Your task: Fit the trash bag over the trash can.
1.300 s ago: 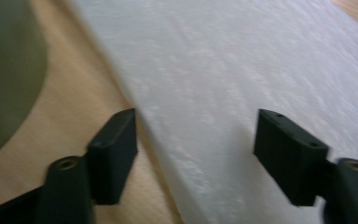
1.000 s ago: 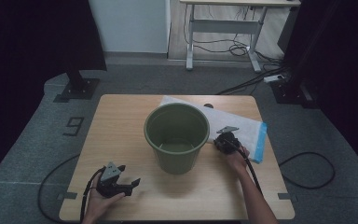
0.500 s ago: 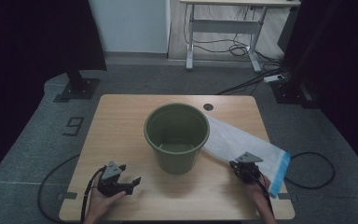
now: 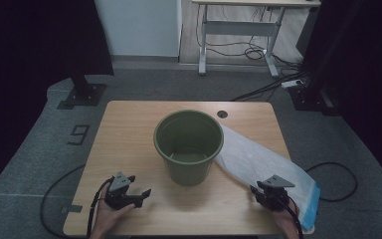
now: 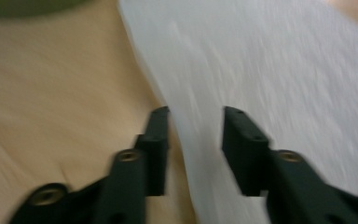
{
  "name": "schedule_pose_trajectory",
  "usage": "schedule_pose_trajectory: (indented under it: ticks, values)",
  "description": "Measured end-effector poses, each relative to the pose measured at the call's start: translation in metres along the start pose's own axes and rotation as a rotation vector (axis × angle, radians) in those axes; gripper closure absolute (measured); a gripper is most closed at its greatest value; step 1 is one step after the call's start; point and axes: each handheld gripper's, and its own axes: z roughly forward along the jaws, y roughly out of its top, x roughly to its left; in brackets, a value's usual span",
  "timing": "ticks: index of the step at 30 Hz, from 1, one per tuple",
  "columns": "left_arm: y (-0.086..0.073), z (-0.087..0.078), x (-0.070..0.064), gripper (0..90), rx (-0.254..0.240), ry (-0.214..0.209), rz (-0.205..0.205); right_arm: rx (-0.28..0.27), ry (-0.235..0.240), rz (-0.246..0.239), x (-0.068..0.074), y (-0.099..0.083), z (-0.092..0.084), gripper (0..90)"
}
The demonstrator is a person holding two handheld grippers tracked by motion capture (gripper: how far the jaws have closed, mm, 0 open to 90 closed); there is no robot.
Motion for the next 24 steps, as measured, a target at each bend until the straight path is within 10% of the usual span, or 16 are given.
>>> schedule_pose_trajectory:
  ticks: [10,24]
  values:
    - [0.001,0.002,0.003,16.7,0.006,0.001,-0.011,-0.059,0.087,-0.078,0.027,0.071,0.060,37.4]
    - [-0.003,0.003,0.011,17.2,0.029,0.003,-0.019,-0.055,0.098,-0.029,0.033,0.086,0.105,41.6]
